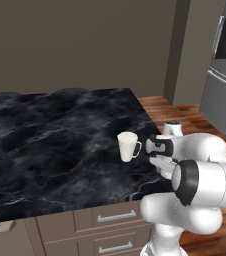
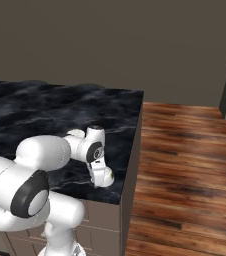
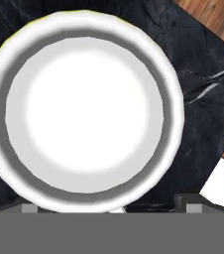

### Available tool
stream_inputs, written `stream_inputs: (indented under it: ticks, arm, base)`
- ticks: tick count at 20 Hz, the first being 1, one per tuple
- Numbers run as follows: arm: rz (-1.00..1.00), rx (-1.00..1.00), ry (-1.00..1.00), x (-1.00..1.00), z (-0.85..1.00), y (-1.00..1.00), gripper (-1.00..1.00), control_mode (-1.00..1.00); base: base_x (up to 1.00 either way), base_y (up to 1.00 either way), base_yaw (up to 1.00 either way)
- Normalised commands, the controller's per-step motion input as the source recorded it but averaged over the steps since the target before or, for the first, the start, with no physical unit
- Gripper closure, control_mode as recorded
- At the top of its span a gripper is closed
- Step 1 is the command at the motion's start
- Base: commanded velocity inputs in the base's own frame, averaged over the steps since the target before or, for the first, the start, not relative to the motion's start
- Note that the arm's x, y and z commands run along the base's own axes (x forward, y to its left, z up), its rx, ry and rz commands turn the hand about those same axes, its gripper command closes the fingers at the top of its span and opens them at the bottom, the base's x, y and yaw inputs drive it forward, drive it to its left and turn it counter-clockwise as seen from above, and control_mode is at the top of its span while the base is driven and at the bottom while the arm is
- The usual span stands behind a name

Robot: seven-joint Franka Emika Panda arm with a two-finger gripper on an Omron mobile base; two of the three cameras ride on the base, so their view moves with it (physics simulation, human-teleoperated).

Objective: Pick the mug from the counter and place it inside the microwave. Then close the microwave.

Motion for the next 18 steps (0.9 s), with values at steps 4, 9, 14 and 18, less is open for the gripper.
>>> stream_inputs:
  ticks: [4,9,14,18]
  arm:
    - [0.0,0.0,0.0,0.0,0.0,0.0,1.0,-1.0]
    - [0.0,0.0,0.0,0.0,0.0,0.0,1.0,-1.0]
    - [0.0,0.0,0.0,0.0,0.0,0.0,1.0,-1.0]
    - [0.0,0.0,0.0,0.0,0.03,0.0,1.0,-1.0]
  base:
    - [0.0,0.0,0.0]
    - [0.0,0.0,0.0]
    - [0.0,0.0,0.0]
    - [0.0,0.0,0.0]
